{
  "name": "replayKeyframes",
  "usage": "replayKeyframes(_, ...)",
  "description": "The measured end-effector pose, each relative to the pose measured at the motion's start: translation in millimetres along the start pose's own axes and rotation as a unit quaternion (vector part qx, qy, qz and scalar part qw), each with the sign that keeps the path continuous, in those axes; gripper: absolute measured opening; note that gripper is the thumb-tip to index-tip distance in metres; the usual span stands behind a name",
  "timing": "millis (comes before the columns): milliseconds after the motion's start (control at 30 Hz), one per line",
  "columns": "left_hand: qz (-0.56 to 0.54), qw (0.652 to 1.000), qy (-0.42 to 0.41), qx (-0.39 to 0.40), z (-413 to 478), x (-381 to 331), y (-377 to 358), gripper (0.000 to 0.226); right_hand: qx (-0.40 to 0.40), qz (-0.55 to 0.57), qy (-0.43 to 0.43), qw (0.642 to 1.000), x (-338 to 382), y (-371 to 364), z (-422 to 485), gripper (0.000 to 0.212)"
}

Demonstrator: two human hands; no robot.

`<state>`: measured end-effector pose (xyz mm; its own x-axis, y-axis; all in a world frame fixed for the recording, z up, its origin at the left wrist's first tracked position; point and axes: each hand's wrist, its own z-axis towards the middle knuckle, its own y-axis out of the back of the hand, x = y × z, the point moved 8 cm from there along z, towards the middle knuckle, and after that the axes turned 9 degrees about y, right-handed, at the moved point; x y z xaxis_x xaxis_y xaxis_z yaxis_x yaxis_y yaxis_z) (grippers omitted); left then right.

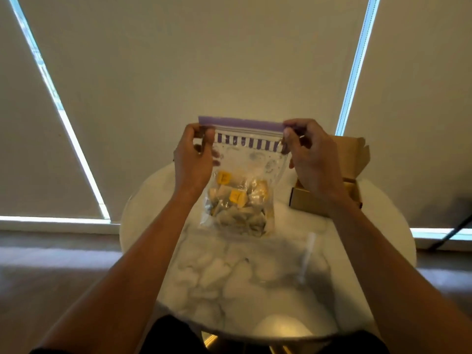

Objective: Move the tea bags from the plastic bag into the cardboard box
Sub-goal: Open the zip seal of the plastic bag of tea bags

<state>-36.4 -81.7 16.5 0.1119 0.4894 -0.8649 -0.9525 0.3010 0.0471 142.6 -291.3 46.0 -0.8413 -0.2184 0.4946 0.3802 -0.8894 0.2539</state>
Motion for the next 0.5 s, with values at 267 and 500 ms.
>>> replayKeyframes(267,0.012,0.998,0.024,-0.056,-31,61,-1,0.019,0.024,0.098,-0.111,0.989,-67,-40,-40,0.019)
replayKeyframes(500,0.008,0.999,-0.036,-0.040,-8,49,-22,0.003,0.032,0.154,-0.147,0.977,-93,-53,-23,0.018)
